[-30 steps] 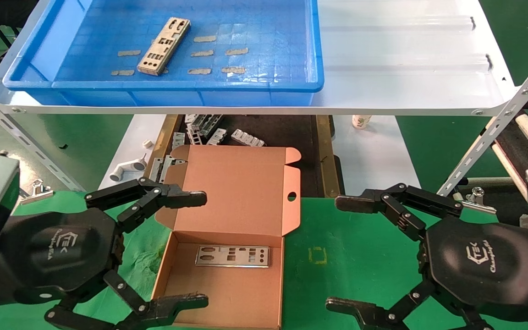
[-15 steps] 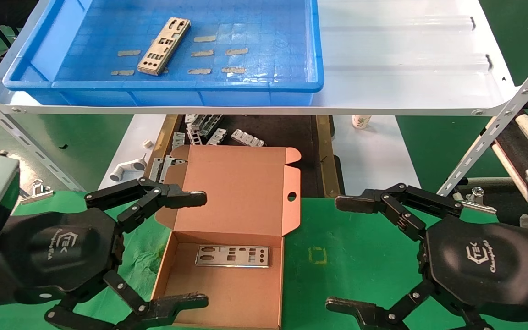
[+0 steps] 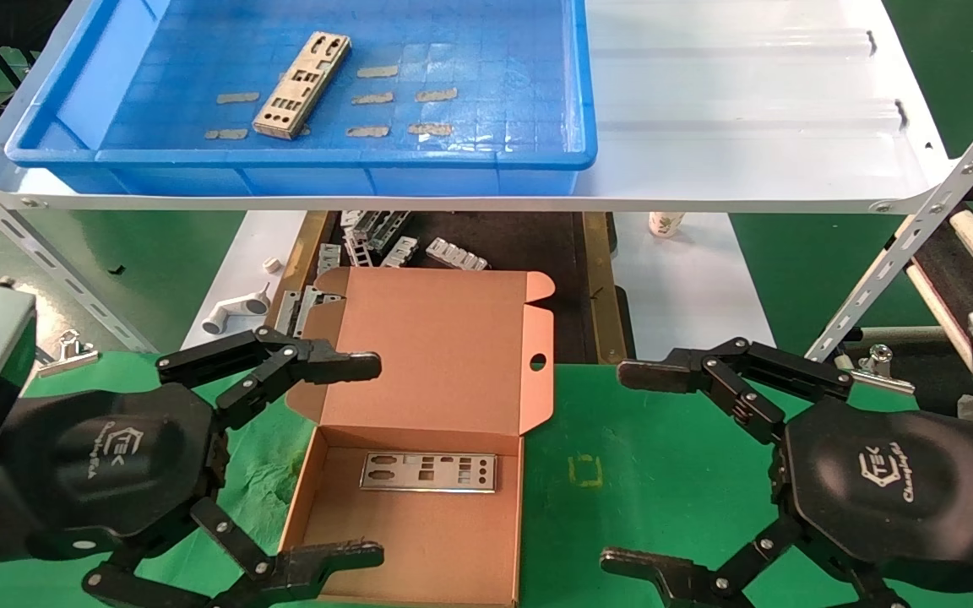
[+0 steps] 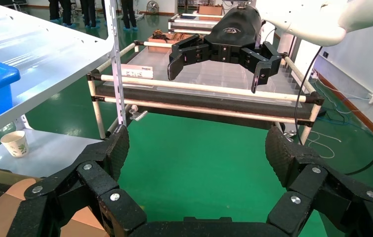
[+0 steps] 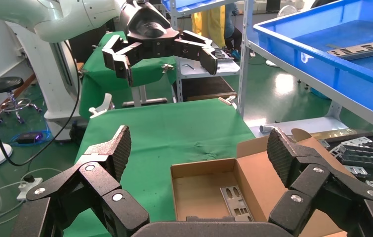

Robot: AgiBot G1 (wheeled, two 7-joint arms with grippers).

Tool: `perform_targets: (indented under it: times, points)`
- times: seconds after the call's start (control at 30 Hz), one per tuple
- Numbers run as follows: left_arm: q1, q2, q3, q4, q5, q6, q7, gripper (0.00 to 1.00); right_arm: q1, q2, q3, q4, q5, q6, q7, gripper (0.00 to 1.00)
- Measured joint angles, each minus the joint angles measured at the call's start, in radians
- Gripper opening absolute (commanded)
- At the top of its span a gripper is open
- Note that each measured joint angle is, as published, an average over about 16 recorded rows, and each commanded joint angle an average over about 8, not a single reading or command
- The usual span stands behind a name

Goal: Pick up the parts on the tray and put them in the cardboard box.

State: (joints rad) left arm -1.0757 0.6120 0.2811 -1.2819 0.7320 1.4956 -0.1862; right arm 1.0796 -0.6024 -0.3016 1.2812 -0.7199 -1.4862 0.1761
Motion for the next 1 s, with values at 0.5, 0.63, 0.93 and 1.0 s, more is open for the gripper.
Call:
perform_targets:
  times: [0.5,0.63,0.93,1.0]
  points:
    - [0.000,0.000,0.000,0.000,0.000,0.000,0.000,1.00,0.000,0.000,0.000,0.000,0.000,0.000,0.000,1.00]
    - [0.000,0.000,0.000,0.000,0.000,0.000,0.000,1.00,0.000,0.000,0.000,0.000,0.000,0.000,0.000,1.00]
    - [0.000,0.000,0.000,0.000,0.000,0.000,0.000,1.00,0.000,0.000,0.000,0.000,0.000,0.000,0.000,1.00]
    - [0.000,0.000,0.000,0.000,0.000,0.000,0.000,1.00,0.000,0.000,0.000,0.000,0.000,0.000,0.000,1.00]
